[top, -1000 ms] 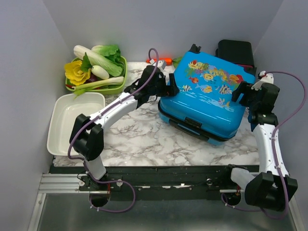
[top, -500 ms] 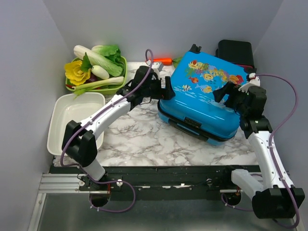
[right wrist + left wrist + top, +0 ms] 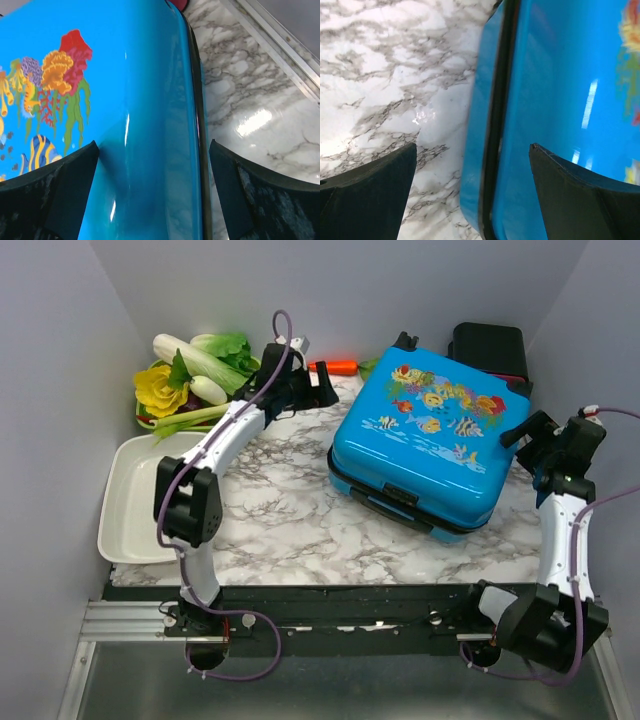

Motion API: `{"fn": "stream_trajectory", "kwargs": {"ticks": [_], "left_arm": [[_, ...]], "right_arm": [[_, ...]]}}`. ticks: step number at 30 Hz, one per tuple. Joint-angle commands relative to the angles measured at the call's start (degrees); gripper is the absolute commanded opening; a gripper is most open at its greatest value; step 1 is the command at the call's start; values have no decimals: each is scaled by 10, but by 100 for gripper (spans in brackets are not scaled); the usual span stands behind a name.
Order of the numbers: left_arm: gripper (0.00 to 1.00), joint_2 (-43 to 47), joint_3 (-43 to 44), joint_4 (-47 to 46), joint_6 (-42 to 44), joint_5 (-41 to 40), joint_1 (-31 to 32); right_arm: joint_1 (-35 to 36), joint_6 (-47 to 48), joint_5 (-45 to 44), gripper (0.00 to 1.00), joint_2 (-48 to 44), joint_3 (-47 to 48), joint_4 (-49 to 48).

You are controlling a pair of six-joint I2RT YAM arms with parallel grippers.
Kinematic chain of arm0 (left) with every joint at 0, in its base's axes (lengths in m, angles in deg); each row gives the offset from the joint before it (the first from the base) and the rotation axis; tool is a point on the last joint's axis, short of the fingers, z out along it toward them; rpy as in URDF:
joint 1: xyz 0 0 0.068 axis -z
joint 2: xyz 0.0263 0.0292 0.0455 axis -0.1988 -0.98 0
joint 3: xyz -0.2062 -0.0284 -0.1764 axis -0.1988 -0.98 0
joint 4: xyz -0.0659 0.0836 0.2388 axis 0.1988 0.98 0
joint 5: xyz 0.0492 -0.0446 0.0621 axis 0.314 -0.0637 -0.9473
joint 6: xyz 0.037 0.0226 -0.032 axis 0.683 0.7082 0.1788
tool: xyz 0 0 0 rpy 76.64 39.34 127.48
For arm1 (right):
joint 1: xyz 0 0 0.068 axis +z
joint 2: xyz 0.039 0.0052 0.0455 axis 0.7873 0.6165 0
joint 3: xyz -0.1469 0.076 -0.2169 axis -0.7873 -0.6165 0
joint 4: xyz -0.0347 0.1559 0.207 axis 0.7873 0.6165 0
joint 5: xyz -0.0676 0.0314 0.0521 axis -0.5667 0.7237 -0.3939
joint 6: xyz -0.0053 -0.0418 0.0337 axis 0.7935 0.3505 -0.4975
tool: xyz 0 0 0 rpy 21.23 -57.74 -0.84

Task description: Open, take out, and arrange the luggage

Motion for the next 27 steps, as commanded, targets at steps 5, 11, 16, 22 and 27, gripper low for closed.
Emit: {"fn": "stream_trajectory", "kwargs": {"ticks": [5,11,16,22,27], "left_arm": [[99,-142,66,76,4,-3,-7],[99,-158,39,50,-2,39,-6],[99,-136,-16,13,-4,56,4],[99,-88,-110,-15,1,72,7],[99,-17,-232,-94,-12,89,25]], "right_arm": [[-35,83,148,100,168,59,-28],[-28,106,370,91,238,47,-62],[22,127,371,91,236,23,-59],[114,135,375,89,195,-40,-72],[168,136,379,89,170,-64,-88]]}}
